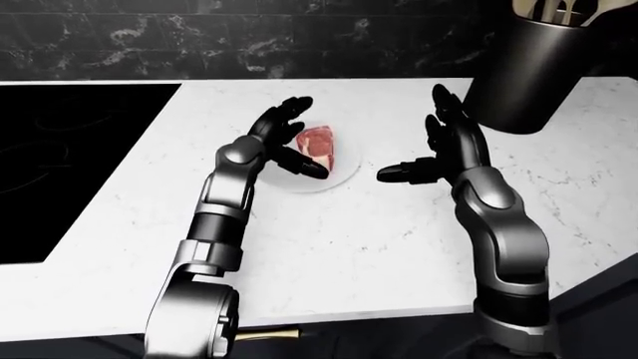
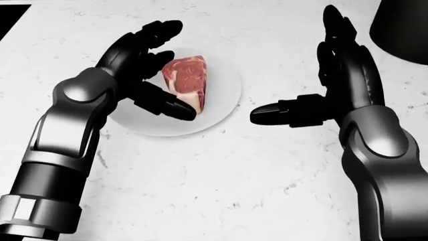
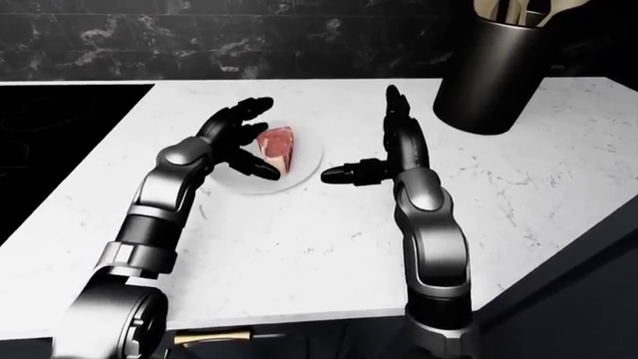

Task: Place the steak on the top rack of the oven.

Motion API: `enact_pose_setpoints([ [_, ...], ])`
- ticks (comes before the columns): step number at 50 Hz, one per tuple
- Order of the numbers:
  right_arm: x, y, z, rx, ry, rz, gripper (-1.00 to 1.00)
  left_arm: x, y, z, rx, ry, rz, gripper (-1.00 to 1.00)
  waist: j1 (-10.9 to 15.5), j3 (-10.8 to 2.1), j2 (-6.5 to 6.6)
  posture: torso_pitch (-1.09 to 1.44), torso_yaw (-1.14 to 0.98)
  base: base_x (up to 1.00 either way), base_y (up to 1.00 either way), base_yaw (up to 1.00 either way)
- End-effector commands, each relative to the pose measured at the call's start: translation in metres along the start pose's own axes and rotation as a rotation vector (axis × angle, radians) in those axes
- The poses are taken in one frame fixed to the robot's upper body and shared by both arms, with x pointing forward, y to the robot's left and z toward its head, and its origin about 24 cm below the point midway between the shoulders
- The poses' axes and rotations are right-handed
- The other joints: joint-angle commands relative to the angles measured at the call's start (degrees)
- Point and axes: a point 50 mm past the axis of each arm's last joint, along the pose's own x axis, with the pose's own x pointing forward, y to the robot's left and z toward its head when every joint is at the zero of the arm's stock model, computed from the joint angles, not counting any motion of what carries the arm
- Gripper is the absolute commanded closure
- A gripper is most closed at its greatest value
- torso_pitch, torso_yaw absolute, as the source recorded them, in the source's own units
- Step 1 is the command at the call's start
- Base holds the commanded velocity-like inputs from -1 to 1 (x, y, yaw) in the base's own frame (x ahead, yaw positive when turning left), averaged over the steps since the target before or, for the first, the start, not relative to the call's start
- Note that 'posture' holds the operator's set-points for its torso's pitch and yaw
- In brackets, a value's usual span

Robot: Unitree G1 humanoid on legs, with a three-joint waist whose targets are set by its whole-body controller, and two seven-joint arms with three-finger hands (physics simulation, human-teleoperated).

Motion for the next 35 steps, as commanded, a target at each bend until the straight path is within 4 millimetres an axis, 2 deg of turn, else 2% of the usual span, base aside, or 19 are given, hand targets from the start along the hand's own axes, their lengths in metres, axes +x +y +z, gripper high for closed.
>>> enact_pose_setpoints([
  [1, -0.0012, -0.0012, 0.0184, -0.005, -0.095, -0.008, -1.00, -0.0024, 0.0055, 0.0277, 0.035, -0.106, 0.023, -0.76, 0.02, -1.68, -0.04, 0.00, 0.00, 0.00, 0.00, 0.00],
  [22, -0.0012, -0.0023, 0.0165, -0.001, -0.093, -0.009, -1.00, 0.0027, 0.0034, 0.0310, 0.035, -0.113, 0.023, -0.79, 0.06, -1.78, -0.13, 0.00, 0.00, 0.00, 0.00, 0.00],
  [35, -0.0014, -0.0009, 0.0142, -0.001, -0.090, -0.006, -1.00, 0.0038, 0.0019, 0.0316, 0.028, -0.121, 0.021, -0.70, 0.04, -1.73, -0.13, 0.00, 0.00, 0.00, 0.00, 0.00],
])
